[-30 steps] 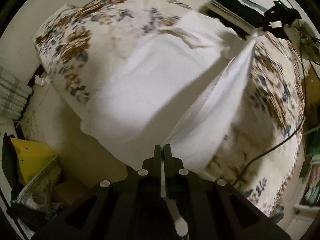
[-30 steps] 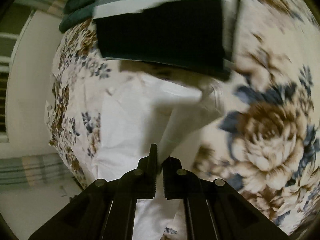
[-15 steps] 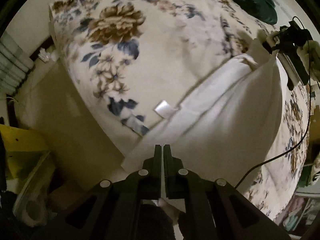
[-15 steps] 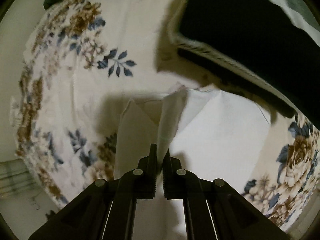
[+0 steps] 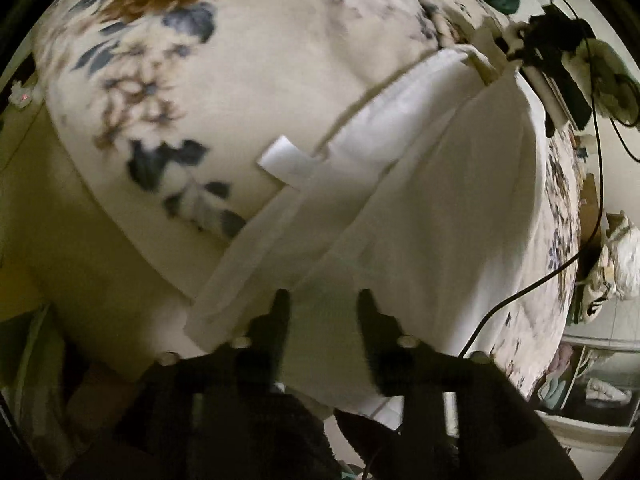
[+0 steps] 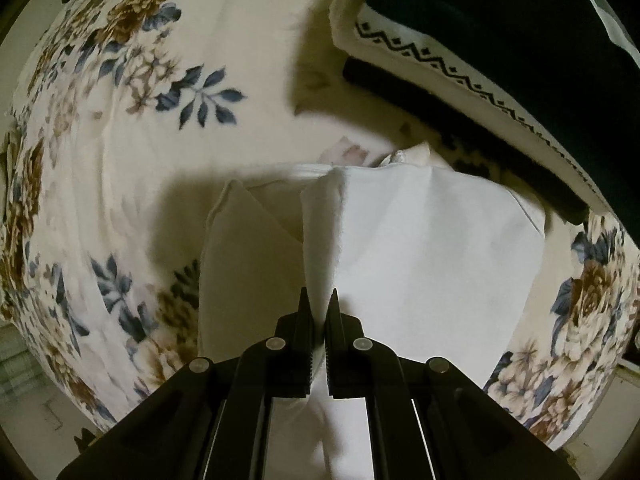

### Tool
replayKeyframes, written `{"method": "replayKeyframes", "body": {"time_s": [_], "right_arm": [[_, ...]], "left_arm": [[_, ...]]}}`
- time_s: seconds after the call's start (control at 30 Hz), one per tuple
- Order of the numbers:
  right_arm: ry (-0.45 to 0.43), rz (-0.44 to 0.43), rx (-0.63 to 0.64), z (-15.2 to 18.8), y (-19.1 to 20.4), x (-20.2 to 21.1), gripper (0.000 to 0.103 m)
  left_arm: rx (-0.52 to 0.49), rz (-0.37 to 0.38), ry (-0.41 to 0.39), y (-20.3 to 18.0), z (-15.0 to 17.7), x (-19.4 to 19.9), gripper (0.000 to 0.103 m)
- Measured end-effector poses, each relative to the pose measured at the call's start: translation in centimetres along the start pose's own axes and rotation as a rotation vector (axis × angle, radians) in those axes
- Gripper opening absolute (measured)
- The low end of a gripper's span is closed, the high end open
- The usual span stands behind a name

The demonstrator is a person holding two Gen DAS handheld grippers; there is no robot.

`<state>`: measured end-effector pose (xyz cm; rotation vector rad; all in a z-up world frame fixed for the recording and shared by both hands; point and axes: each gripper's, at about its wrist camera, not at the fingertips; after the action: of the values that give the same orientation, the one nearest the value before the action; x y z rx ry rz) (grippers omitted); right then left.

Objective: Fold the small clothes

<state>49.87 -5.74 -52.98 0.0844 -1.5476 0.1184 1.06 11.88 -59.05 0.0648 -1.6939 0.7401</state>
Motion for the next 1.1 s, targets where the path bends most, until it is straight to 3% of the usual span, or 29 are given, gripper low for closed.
{"method": "replayKeyframes", "body": {"time_s": [0.13, 0.2, 0.23, 0.27, 0.43, 0.7, 0.93, 1.1], "right_arm": [[0.003, 0.007, 0.022, 0.1, 0.6, 0.1, 0.005], [0.003, 0.002, 0.024, 0.3, 0.6, 0.0, 0.005], [0.002, 0.0, 0.024, 0.4, 0.5, -0.1, 0.005], [0.001, -0.002, 0.025, 0.4, 0.5, -0.1, 0.005], [-0.027, -0.022, 0.04, 1.2, 0.4, 0.9, 0.005], [-0.064, -0.029, 0.099, 1.1, 2.0, 4.1, 0.005], [-0.068, -0.013, 0.12, 0.1, 4.3, 3.3, 0.004], [-0.019, -0.027, 0.091, -0.6, 4.7, 0.9, 0.006]], "left_arm": [[-0.024, -0.045, 0.011, -0.3, -0.3, -1.3, 0.042], [-0.036, -0.06, -0.02, -0.3, -0.3, -1.5, 0.038], [-0.046, -0.072, -0.042, -0.4, -0.3, -1.3, 0.028], [-0.056, -0.089, -0.054, -0.5, -0.3, -1.2, 0.003], [-0.083, -0.119, -0.115, -1.7, 0.6, 0.9, 0.003], [-0.003, -0.128, -0.177, -0.2, 2.0, 5.2, 0.002], [0.046, -0.153, -0.193, 1.3, 0.0, 4.2, 0.002], [0.064, -0.151, -0.133, 2.8, -0.5, 2.5, 0.006]]}}
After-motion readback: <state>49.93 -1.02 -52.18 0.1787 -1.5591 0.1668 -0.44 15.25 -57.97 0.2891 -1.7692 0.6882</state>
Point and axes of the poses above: each gripper's, at about its wrist camera, not at the fingertips, and x roughly against the way its jaws point, y to its left, z to its underside, and after that the axes turned 2 degrees about z, right-handed
